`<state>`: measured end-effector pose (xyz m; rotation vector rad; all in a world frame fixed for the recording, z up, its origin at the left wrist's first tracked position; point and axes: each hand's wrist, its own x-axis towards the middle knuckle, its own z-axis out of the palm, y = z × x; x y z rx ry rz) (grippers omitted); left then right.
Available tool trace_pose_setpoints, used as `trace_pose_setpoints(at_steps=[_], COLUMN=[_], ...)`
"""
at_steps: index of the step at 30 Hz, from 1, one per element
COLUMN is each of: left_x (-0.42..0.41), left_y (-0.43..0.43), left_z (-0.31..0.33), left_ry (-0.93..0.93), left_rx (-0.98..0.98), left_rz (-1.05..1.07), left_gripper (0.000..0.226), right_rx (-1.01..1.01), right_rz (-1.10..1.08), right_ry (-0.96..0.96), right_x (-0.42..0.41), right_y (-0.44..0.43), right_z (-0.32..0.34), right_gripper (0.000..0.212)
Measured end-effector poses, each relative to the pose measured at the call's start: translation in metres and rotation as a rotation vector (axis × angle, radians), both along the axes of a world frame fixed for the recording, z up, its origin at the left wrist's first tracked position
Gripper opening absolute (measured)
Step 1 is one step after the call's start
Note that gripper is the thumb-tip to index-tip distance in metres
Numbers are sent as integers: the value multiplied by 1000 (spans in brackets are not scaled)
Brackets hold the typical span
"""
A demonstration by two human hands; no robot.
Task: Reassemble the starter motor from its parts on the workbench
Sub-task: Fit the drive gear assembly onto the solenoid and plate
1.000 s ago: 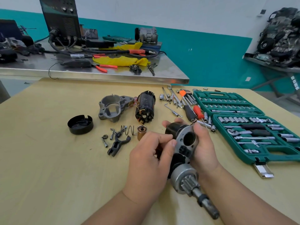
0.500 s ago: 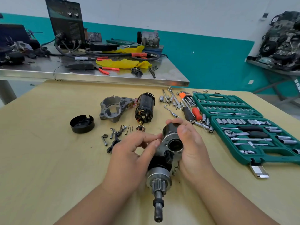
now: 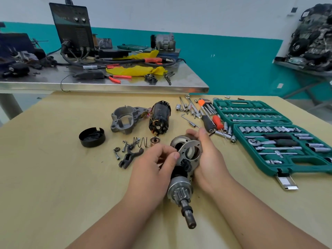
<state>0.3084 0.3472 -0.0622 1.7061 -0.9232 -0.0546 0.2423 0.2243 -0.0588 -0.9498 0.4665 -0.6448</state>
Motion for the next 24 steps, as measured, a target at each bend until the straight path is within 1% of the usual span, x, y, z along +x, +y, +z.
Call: trace_pose_setpoints(at_steps=[1, 2, 4, 5, 7, 12, 14, 16, 17, 21, 24], left_x=[0, 1, 3, 5, 7, 18, 22, 26, 28, 42, 46], left_y=[2, 4, 8, 10, 10, 12, 13, 15, 17, 28, 34], left_z=[-1, -2, -4, -5, -5, -8, -9, -11, -12, -17, -17], left_ry=[-11, -41, -164, -215, -261, -353, -355, -326, -308, -278, -261], left_rx=[9, 18, 26, 26, 22, 17, 18, 9, 11, 37, 35], left_rz=[-10, -24, -47, -53, -68, -110, -105, -99, -102, -78, -67], left_gripper=[12, 10, 13, 12, 7, 9, 9, 8, 9, 10, 11], right_rx=[8, 11, 6, 1, 3, -9, -2, 7, 5, -25, -112], right_rz=[-18, -40, -61, -55, -27, 64, 93, 124, 135, 153, 153], right_ry=[-7, -18, -48, -71, -112, -179, -177, -174, -173, -158, -91], right_x=[0, 0, -1, -1, 0, 4, 7, 10, 11, 20, 26], right_y=[0, 1, 2, 2, 2, 1, 3, 4, 5, 16, 25], right_z=[0, 0, 0, 0, 1, 6, 8, 11, 13, 22, 28], right_gripper=[30, 27, 27, 25, 22, 19, 24, 31, 31, 25, 22])
